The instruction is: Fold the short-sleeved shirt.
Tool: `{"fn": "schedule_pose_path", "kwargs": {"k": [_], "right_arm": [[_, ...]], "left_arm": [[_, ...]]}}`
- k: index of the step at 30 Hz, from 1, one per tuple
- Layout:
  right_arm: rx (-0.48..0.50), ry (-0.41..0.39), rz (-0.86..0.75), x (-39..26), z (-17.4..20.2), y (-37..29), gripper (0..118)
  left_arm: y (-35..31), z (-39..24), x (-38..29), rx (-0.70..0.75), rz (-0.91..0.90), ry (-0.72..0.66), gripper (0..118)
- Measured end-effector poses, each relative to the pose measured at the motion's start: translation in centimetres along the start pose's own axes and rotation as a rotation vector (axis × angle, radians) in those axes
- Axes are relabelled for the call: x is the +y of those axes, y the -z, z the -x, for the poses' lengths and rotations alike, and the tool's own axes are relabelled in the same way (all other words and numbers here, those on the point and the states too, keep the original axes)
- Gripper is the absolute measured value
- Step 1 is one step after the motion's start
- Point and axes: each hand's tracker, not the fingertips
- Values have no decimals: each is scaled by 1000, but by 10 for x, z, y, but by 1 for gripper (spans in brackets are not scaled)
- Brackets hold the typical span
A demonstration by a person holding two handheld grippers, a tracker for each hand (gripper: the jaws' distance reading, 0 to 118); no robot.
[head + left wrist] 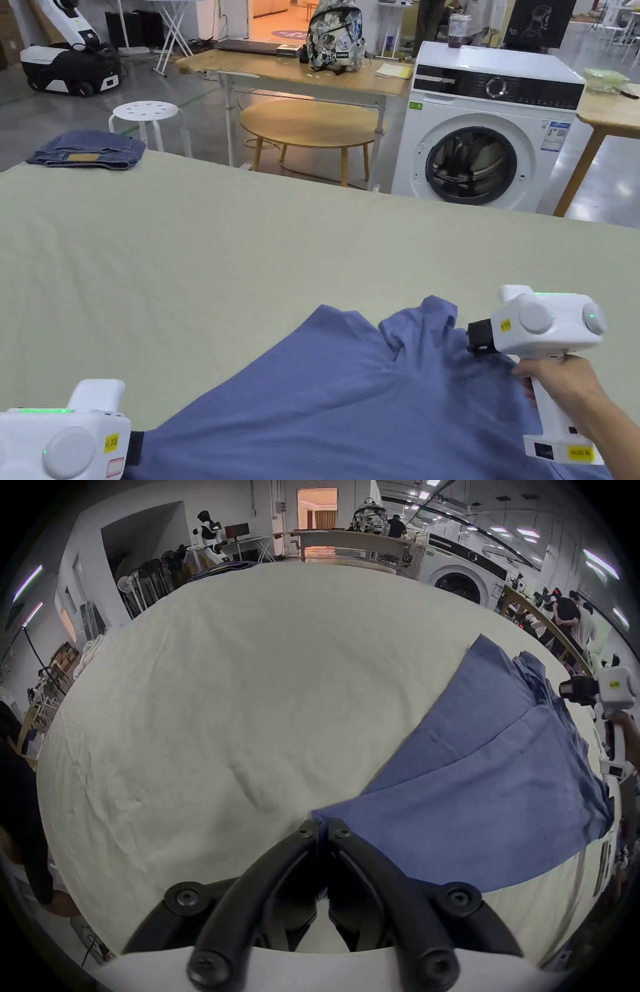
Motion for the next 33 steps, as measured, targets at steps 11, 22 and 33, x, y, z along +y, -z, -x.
{"fn": "schedule_pose_path", "kwargs": {"k": [11, 22, 33], "right_arm": [[0, -63, 65, 6, 10, 23, 32], [-66, -53, -70, -21, 35, -23, 0], [-192, -6, -350, -55, 24, -164, 0]], "left_arm": [[12, 7, 2, 9, 8, 11, 0], [4, 6, -1, 7, -21, 4, 0], [-62, 4, 18, -37, -165, 27, 0]]}}
